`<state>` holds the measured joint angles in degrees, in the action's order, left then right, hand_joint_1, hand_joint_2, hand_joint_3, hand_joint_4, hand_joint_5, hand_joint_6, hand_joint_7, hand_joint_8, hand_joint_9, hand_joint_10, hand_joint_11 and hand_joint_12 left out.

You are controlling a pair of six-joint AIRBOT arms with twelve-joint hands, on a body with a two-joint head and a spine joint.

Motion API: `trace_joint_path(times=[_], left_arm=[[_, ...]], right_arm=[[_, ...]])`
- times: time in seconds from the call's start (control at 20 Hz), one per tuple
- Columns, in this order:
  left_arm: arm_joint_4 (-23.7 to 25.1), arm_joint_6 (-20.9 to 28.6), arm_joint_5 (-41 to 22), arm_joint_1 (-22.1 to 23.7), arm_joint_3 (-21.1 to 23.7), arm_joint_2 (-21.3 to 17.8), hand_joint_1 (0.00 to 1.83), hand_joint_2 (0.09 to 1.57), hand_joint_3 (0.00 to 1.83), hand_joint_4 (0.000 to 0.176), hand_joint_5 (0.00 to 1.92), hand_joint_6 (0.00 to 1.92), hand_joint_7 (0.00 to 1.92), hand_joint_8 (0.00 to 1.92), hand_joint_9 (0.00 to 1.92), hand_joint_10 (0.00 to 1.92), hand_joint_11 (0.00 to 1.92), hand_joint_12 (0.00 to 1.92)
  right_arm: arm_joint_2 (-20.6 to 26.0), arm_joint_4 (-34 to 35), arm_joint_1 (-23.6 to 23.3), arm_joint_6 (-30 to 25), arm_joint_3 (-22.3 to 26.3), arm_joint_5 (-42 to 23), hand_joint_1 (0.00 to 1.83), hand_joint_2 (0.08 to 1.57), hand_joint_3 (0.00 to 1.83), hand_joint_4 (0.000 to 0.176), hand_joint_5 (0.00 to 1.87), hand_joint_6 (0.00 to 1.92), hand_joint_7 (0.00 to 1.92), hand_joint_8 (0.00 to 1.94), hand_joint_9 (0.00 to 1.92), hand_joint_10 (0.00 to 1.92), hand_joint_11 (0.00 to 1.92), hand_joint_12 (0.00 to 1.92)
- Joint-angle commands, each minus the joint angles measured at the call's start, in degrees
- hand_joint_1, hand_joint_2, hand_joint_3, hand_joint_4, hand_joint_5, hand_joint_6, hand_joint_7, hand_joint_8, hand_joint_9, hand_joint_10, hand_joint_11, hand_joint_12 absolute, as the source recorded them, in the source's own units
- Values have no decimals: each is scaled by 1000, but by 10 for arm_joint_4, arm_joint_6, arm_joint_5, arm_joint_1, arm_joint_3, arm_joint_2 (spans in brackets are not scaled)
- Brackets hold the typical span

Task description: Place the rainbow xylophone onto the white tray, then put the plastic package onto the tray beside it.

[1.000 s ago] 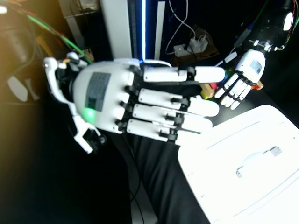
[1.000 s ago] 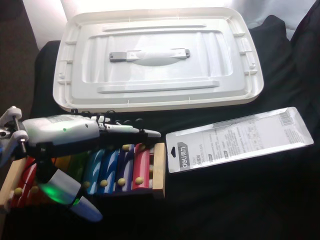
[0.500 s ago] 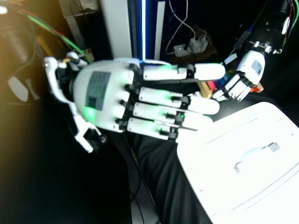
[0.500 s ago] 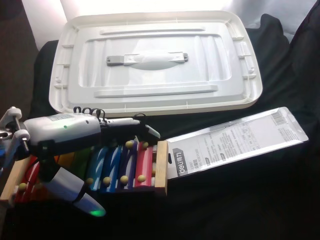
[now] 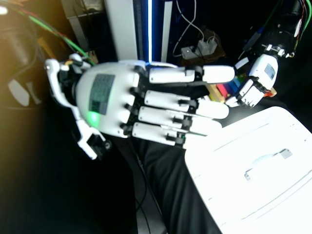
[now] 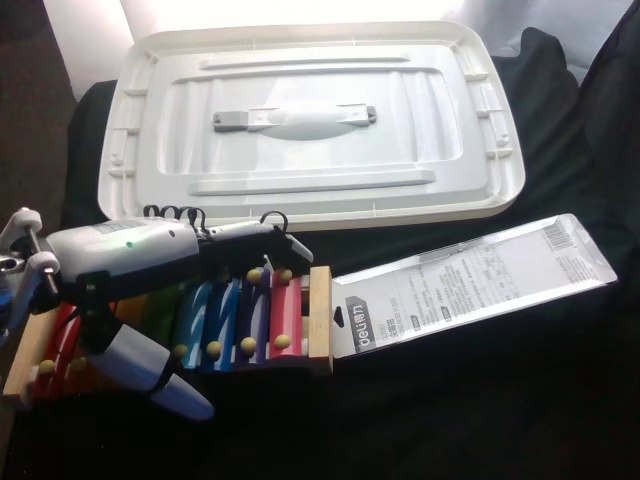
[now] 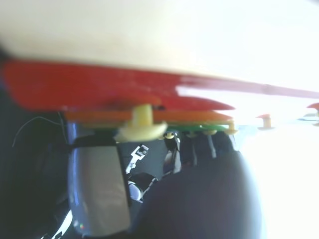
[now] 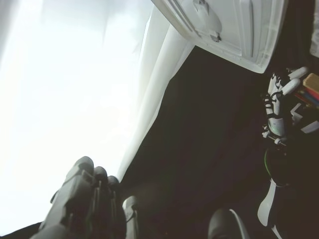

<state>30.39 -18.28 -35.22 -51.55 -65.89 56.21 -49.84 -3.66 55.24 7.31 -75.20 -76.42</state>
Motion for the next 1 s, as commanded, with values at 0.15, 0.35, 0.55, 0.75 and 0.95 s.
trace_joint_path(times=[0.15, 0.35, 0.55, 0.75, 0.95], left_arm=[[-28, -33, -23, 3, -1, -3, 1474, 1291, 0, 71, 236, 1162, 476, 1681, 620, 1643, 585, 1587], [-39, -39, -39, 12, -1, -12, 1611, 1238, 1, 45, 300, 1151, 482, 1618, 617, 1627, 609, 1709], [-45, -39, -56, 21, -1, -19, 1619, 1203, 0, 48, 327, 1066, 564, 1540, 674, 1538, 657, 1655], [-46, -39, -66, 41, -2, -32, 1315, 1273, 1, 59, 323, 1015, 649, 1542, 754, 1768, 812, 1894], [-46, -39, -75, 69, -8, -42, 1468, 1216, 1, 0, 438, 916, 634, 1454, 750, 1495, 702, 1517]], right_arm=[[-1, 29, -4, -5, 0, -65, 643, 1062, 0, 176, 16, 0, 22, 0, 0, 0, 0, 0], [-1, 29, -4, -5, -1, -65, 629, 1049, 0, 176, 11, 0, 28, 3, 0, 0, 0, 0], [-1, 29, -4, -5, -1, -66, 626, 1014, 0, 176, 29, 5, 40, 4, 0, 0, 0, 0], [-1, 29, -4, -5, -1, -66, 668, 1081, 13, 176, 23, 0, 33, 0, 10, 3, 0, 0], [-2, 30, -4, -5, -2, -66, 666, 1072, 1, 176, 24, 0, 39, 1, 0, 0, 0, 0]])
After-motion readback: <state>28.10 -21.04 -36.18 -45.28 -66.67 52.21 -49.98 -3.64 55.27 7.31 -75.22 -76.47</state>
